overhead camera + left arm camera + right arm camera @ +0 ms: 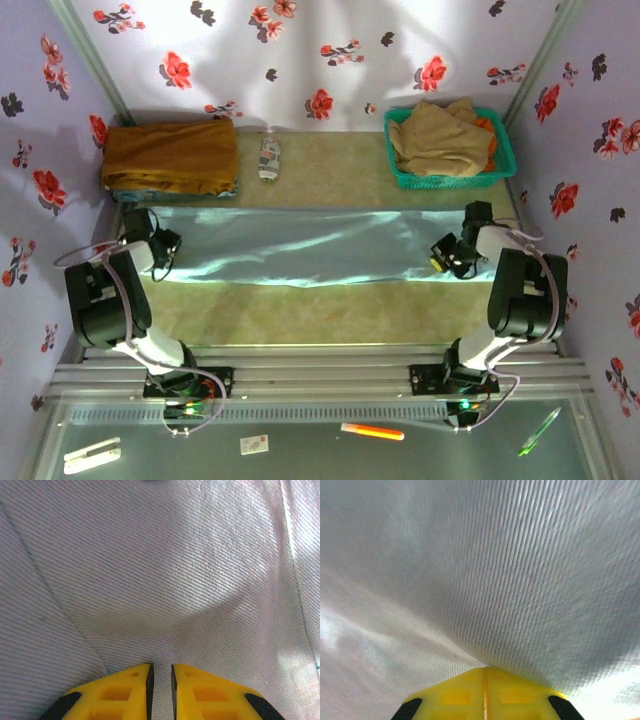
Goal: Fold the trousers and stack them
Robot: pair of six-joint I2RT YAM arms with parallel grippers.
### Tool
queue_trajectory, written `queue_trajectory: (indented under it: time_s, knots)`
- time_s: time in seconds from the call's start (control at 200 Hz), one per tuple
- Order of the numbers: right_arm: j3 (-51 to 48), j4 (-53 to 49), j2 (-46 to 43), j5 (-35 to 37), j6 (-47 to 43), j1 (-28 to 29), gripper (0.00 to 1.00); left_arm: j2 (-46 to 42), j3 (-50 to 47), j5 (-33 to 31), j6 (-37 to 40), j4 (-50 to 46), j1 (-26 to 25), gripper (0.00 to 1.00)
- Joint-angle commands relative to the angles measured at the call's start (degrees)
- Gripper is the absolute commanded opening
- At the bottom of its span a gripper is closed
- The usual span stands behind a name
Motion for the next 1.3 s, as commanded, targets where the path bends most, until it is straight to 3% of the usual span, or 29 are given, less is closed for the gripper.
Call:
queue_trajectory:
  time_s: [0.0,0.17,0.31,0.42,0.53,0.685,0.92,1.3]
  knots:
    - [3.7,-4.7,-4.7,4.6,-2.2,0.0,0.14,-4.4,1.8,-0.6,1.9,-4.0,-0.4,0.19]
    - [5.7,-8.4,-11.1,3.5,-3.6,2.5,0.22,-12.3,4.7,1.7,2.8,-11.4,-7.0,0.26]
    - [4.2,-8.7,-15.3,4.5,-4.4,4.8,0.25,-16.0,4.3,-1.5,1.6,-13.4,-23.6,0.28]
    - [2.8,-7.3,-15.9,4.5,-4.0,7.4,0.26,-13.3,2.1,-3.6,-2.9,-7.5,-37.2,0.28]
    - [2.7,-6.3,-14.5,4.8,-3.8,10.2,0.26,-5.5,2.5,-3.7,-4.9,-2.7,-44.4,0.26]
    - [2.6,-5.0,-12.9,4.5,-3.5,12.2,0.27,2.4,1.1,-3.5,-4.9,2.5,-44.8,0.25]
    - [2.5,-6.1,-12.1,5.4,-4.7,12.6,0.29,7.1,-2.5,-3.5,-1.3,4.7,-41.6,0.24]
    - [6.3,-10.4,-10.4,11.7,-9.4,12.4,0.40,0.7,-5.7,-2.4,4.7,0.2,-34.5,0.22]
